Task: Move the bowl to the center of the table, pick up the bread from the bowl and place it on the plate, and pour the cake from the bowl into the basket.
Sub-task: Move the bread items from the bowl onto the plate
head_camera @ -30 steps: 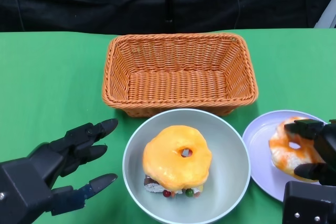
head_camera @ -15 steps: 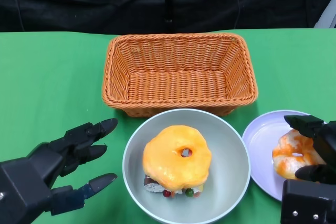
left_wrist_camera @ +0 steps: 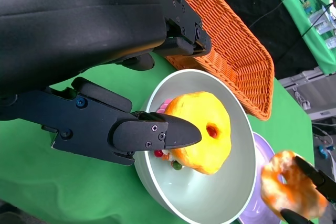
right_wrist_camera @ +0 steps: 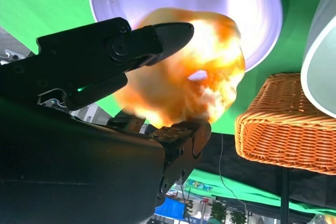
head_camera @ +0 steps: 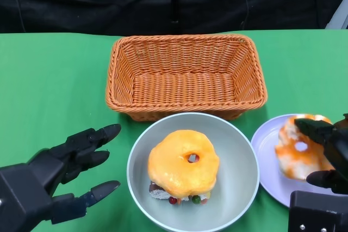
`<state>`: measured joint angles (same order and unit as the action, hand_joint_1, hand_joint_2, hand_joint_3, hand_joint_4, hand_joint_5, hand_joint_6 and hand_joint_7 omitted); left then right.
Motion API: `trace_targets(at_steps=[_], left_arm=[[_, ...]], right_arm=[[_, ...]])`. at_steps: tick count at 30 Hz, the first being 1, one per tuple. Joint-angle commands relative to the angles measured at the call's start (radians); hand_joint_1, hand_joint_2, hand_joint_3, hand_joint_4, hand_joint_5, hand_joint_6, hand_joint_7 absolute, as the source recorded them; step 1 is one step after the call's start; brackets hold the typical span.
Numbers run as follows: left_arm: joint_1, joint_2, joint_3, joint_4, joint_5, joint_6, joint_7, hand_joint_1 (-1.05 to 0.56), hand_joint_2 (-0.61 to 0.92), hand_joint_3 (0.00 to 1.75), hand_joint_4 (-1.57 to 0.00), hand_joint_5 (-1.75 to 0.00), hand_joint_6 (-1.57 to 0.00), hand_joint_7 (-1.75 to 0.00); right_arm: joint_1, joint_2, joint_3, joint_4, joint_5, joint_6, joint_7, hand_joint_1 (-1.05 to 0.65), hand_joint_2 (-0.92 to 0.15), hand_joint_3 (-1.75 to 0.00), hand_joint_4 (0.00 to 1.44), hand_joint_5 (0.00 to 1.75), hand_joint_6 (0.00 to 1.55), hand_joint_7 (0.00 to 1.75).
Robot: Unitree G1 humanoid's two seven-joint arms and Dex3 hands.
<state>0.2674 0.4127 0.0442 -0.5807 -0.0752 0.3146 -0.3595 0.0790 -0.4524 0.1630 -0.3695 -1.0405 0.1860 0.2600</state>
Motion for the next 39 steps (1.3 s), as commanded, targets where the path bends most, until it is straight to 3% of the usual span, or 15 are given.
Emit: trace_targets(at_steps=[1, 9, 19, 25, 29, 33, 35, 39], left_arm=[[0.002, 0.015, 0.011, -0.009, 0.007, 0.002, -0.007, -0.52, 0.92, 0.38, -0.19, -0.4, -0.31, 0.0], [0.001, 0.012, 0.011, -0.008, -0.002, 0.004, -0.009, -0.52, 0.92, 0.38, -0.18, -0.41, -0.3, 0.0], [0.006, 0.015, 0.013, -0.006, -0.001, 0.0, -0.011, -0.52, 0.92, 0.37, -0.18, -0.41, -0.3, 0.0], [0.006, 0.015, 0.013, -0.012, -0.004, 0.006, -0.011, -0.52, 0.92, 0.37, -0.17, -0.42, -0.3, 0.0], [0.007, 0.016, 0.011, -0.011, -0.004, 0.003, -0.013, -0.51, 0.92, 0.37, -0.17, -0.42, -0.3, 0.0], [0.003, 0.016, 0.007, -0.01, 0.0, 0.004, -0.011, -0.52, 0.92, 0.37, -0.18, -0.43, -0.31, 0.0], [0.0, 0.015, 0.005, -0.009, 0.002, 0.005, -0.01, -0.52, 0.92, 0.37, -0.18, -0.43, -0.31, 0.0], [-0.001, 0.015, 0.004, -0.009, 0.002, 0.005, -0.01, -0.52, 0.92, 0.37, -0.17, -0.43, -0.31, 0.0]], right_arm=[[0.011, 0.0, -0.019, -0.02, 0.022, 0.0, -0.01, -0.68, -0.92, -0.16, 0.07, 0.53, 0.26, 0.0], [0.016, 0.017, -0.022, -0.042, 0.021, 0.038, 0.013, -0.76, -0.92, -0.2, 0.0, 0.59, 0.16, 0.0], [0.023, 0.02, -0.018, -0.063, 0.027, 0.045, 0.026, -0.76, -0.92, -0.23, 0.05, 0.65, 0.19, 0.02], [0.048, 0.032, -0.043, -0.104, 0.086, -0.046, -0.1, -0.68, -0.92, -0.2, 0.21, 0.72, 0.29, 0.06], [0.057, 0.046, -0.048, -0.137, 0.116, -0.093, -0.15, -0.63, -0.92, -0.18, 0.25, 0.74, 0.31, 0.08], [0.053, 0.082, -0.037, -0.193, 0.19, -0.145, -0.168, -0.6, -0.92, -0.17, 0.25, 0.76, 0.33, 0.08], [0.048, 0.105, -0.025, -0.235, 0.243, -0.146, -0.133, -0.58, -0.92, -0.17, 0.15, 0.91, 0.29, 0.09], [0.048, 0.116, -0.03, -0.248, 0.26, -0.148, -0.109, -0.58, -0.92, -0.17, 0.1, 0.98, 0.28, 0.1]])
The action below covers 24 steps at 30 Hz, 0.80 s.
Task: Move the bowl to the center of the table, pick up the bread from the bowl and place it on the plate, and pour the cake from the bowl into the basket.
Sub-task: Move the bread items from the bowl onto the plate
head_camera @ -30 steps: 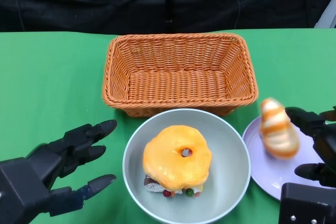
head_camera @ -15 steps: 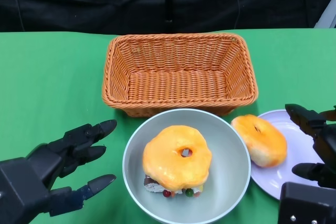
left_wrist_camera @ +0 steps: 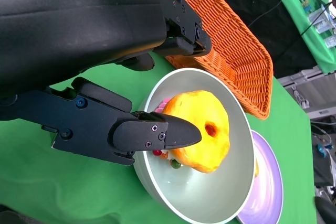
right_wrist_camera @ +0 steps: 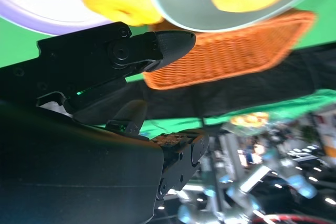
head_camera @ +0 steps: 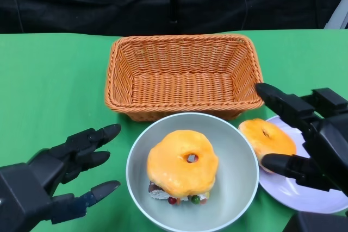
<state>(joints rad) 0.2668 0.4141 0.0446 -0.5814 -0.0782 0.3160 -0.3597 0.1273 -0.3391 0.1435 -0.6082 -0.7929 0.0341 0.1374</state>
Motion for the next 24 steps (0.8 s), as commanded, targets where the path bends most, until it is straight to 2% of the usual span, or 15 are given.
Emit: trace_targets(at_steps=[1, 2, 5, 9, 12, 20, 24], left_arm=[[-0.001, 0.014, 0.003, -0.008, 0.005, 0.004, -0.01, -0.52, 0.92, 0.37, -0.17, -0.43, -0.31, 0.0], [-0.001, 0.014, 0.003, -0.008, 0.005, 0.004, -0.01, -0.52, 0.92, 0.37, -0.17, -0.44, -0.31, 0.0], [0.003, 0.006, -0.012, -0.009, 0.009, -0.002, -0.008, -0.52, 0.92, 0.37, -0.18, -0.44, -0.31, 0.0], [0.01, 0.007, -0.025, -0.021, 0.022, -0.003, 0.0, -0.54, 0.92, 0.37, -0.18, -0.45, -0.31, -0.01], [0.013, 0.006, -0.029, -0.031, 0.027, 0.001, 0.002, -0.54, 0.92, 0.37, -0.19, -0.46, -0.31, -0.01], [0.016, 0.0, -0.03, -0.041, 0.032, 0.008, 0.001, -0.51, 0.92, 0.39, -0.18, -0.46, -0.31, 0.0], [0.015, -0.006, -0.035, -0.046, 0.028, 0.018, -0.001, -0.53, 0.92, 0.38, -0.18, -0.47, -0.32, -0.01]], right_arm=[[0.0, 0.004, -0.011, -0.01, 0.012, 0.003, 0.015, -0.58, -0.92, -0.17, 0.1, 0.98, 0.28, 0.1], [0.0, 0.005, -0.012, -0.01, 0.012, 0.002, 0.017, -0.58, -0.92, -0.17, 0.1, 0.99, 0.28, 0.1], [-0.03, 0.029, 0.044, -0.009, 0.1, -0.025, 0.065, -0.59, -0.92, -0.18, 0.06, 0.98, 0.25, 0.09], [-0.064, 0.047, 0.102, 0.022, 0.124, -0.045, 0.094, -0.59, -0.92, -0.12, 0.03, 0.98, 0.24, 0.09], [-0.091, 0.058, 0.139, 0.062, 0.125, -0.063, 0.095, -0.59, -0.92, -0.05, 0.02, 0.96, 0.26, 0.11], [-0.132, 0.082, 0.193, 0.155, 0.119, -0.103, 0.069, -0.62, -0.92, -0.03, 0.0, 0.89, 0.27, 0.13], [-0.188, 0.085, 0.241, 0.29, 0.071, -0.119, 0.056, -0.67, -0.92, -0.07, 0.0, 0.8, 0.25, 0.12]])
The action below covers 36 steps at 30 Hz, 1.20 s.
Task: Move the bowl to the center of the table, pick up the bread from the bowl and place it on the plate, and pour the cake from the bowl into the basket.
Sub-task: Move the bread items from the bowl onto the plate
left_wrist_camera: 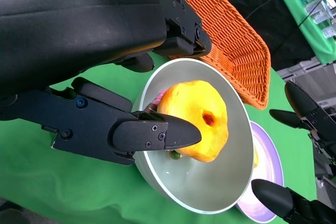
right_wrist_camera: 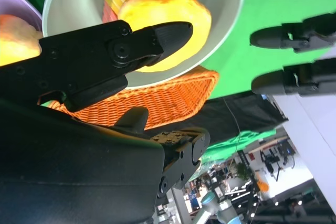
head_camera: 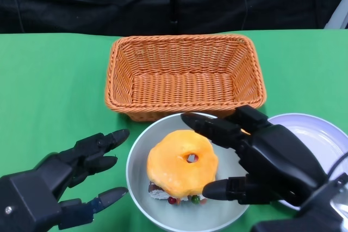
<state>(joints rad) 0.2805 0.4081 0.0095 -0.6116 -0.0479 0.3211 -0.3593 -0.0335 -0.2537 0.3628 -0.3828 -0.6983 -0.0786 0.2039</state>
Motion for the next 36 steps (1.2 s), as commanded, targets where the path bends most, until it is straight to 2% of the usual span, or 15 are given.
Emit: trace_targets(at_steps=[1, 9, 22, 24, 25, 26, 27, 28, 29, 30, 31, 32, 34, 36], left_arm=[[0.001, 0.0, -0.001, -0.018, -0.003, 0.016, -0.001, -0.53, 0.92, 0.37, -0.18, -0.47, -0.32, 0.0], [0.006, -0.01, 0.0, -0.025, -0.008, 0.017, -0.001, -0.53, 0.92, 0.36, -0.17, -0.48, -0.32, 0.0], [0.013, -0.032, 0.001, -0.037, 0.0, 0.009, 0.008, -0.52, 0.92, 0.36, -0.16, -0.52, -0.32, 0.0], [0.015, -0.034, 0.0, -0.038, 0.002, 0.008, 0.008, -0.52, 0.92, 0.37, -0.15, -0.52, -0.32, 0.0], [0.016, -0.035, 0.001, -0.038, 0.002, 0.009, 0.007, -0.52, 0.92, 0.37, -0.15, -0.52, -0.32, 0.0], [0.015, -0.036, 0.001, -0.035, 0.0, 0.005, 0.006, -0.52, 0.92, 0.37, -0.15, -0.52, -0.32, 0.0], [0.015, -0.037, 0.002, -0.033, -0.001, 0.003, 0.005, -0.52, 0.92, 0.37, -0.15, -0.52, -0.32, 0.0], [0.013, -0.038, 0.002, -0.032, -0.001, 0.005, 0.006, -0.52, 0.92, 0.37, -0.14, -0.53, -0.32, 0.0], [0.012, -0.039, 0.002, -0.032, -0.001, 0.005, 0.006, -0.52, 0.92, 0.37, -0.14, -0.53, -0.32, 0.0], [0.012, -0.039, 0.002, -0.032, -0.001, 0.006, 0.007, -0.52, 0.92, 0.36, -0.14, -0.53, -0.32, 0.0], [0.012, -0.04, 0.002, -0.032, -0.001, 0.006, 0.007, -0.53, 0.92, 0.36, -0.14, -0.54, -0.32, 0.0], [0.012, -0.04, 0.003, -0.031, -0.001, 0.006, 0.007, -0.53, 0.92, 0.36, -0.14, -0.54, -0.32, 0.0], [0.011, -0.039, 0.003, -0.03, 0.001, 0.007, 0.006, -0.53, 0.92, 0.36, -0.14, -0.54, -0.32, 0.0], [0.01, -0.038, 0.003, -0.028, 0.003, 0.009, 0.006, -0.53, 0.92, 0.36, -0.13, -0.55, -0.32, 0.0]], right_arm=[[-0.034, 0.0, 0.027, 0.08, -0.03, -0.004, -0.012, -0.68, -0.92, -0.08, 0.0, 0.77, 0.25, 0.11], [-0.098, 0.014, 0.089, 0.247, -0.095, -0.028, -0.068, -0.71, -0.92, -0.07, 0.0, 0.69, 0.24, 0.1], [-0.199, 0.031, 0.192, 0.531, -0.164, -0.065, -0.177, -0.75, -0.92, -0.04, 0.05, 0.71, 0.31, 0.09], [-0.201, 0.034, 0.201, 0.56, -0.168, -0.074, -0.213, -0.52, -0.88, -0.01, 0.22, 0.65, 0.46, 0.09], [-0.202, 0.038, 0.202, 0.573, -0.165, -0.08, -0.233, -0.49, -0.87, -0.01, 0.26, 0.63, 0.48, 0.08], [-0.2, 0.053, 0.19, 0.606, -0.14, -0.12, -0.299, -0.43, -0.87, -0.01, 0.31, 0.62, 0.53, 0.08], [-0.199, 0.064, 0.182, 0.633, -0.12, -0.152, -0.351, -0.29, -0.89, -0.06, 0.61, 0.87, 0.81, 0.2], [-0.195, 0.074, 0.171, 0.651, -0.102, -0.187, -0.408, -0.2, -0.89, -0.11, 0.76, 1.09, 1.0, 0.27], [-0.194, 0.079, 0.165, 0.661, -0.091, -0.214, -0.447, -0.17, -0.8, -0.37, 0.89, 1.41, 1.06, 0.49], [-0.194, 0.079, 0.163, 0.667, -0.087, -0.23, -0.468, -0.16, -0.53, -0.92, 0.97, 1.61, 0.98, 0.9], [-0.195, 0.08, 0.162, 0.673, -0.085, -0.241, -0.483, -0.15, -0.43, -1.13, 0.99, 1.68, 0.94, 1.05], [-0.197, 0.079, 0.163, 0.679, -0.084, -0.248, -0.49, -0.15, -0.38, -1.24, 1.01, 1.71, 0.92, 1.13], [-0.19, 0.078, 0.156, 0.648, -0.077, -0.242, -0.486, -0.15, -0.33, -1.33, 1.02, 1.74, 0.9, 1.2], [-0.178, 0.078, 0.146, 0.6, -0.069, -0.228, -0.47, -0.15, -0.31, -1.43, 0.95, 1.74, 0.81, 1.42]])
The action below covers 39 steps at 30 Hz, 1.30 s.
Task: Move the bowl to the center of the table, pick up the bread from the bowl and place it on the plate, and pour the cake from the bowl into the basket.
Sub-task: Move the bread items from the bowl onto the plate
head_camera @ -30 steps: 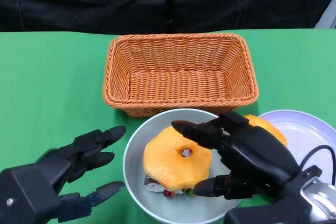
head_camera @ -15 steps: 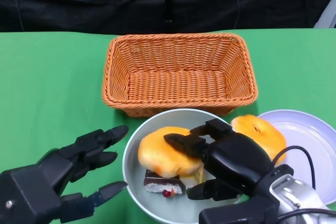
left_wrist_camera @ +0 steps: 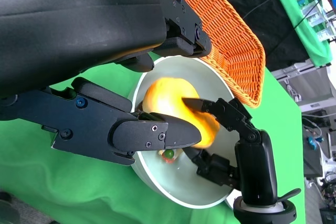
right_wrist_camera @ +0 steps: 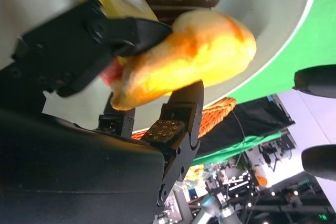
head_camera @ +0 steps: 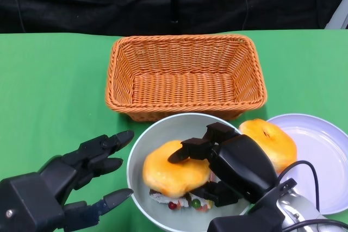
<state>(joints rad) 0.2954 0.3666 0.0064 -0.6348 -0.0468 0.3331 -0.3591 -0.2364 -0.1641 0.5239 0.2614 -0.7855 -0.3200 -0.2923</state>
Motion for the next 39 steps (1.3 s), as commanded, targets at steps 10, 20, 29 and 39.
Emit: trace_targets(at_steps=[10, 20, 29, 39], left_arm=[[-0.005, 0.003, 0.007, -0.007, 0.002, 0.011, 0.007, -0.52, 0.92, 0.36, -0.13, -0.57, -0.32, 0.0], [0.0, 0.005, 0.003, 0.01, 0.015, -0.013, 0.006, -0.52, 0.92, 0.36, -0.13, -0.59, -0.32, 0.0], [0.006, 0.007, 0.002, 0.012, 0.008, -0.011, -0.002, -0.5, 0.92, 0.37, -0.11, -0.58, -0.32, 0.0], [0.017, 0.018, 0.015, 0.018, 0.001, -0.032, -0.011, -0.5, 0.92, 0.37, -0.1, -0.57, -0.31, 0.0]], right_arm=[[0.064, -0.015, -0.04, -0.181, 0.022, 0.052, 0.087, -0.13, -0.34, -1.35, 0.91, 1.75, 0.79, 1.49], [0.135, -0.036, -0.185, -0.383, 0.143, -0.046, 0.075, -0.12, -0.2, -1.64, 1.02, 1.75, 0.84, 1.63], [0.195, -0.032, -0.304, -0.513, 0.304, -0.064, 0.122, -0.09, -0.1, -1.75, 1.03, 1.75, 0.84, 1.62], [0.242, -0.035, -0.395, -0.552, 0.336, -0.115, 0.118, -0.05, -0.11, -1.75, 1.06, 1.75, 0.89, 1.56]])
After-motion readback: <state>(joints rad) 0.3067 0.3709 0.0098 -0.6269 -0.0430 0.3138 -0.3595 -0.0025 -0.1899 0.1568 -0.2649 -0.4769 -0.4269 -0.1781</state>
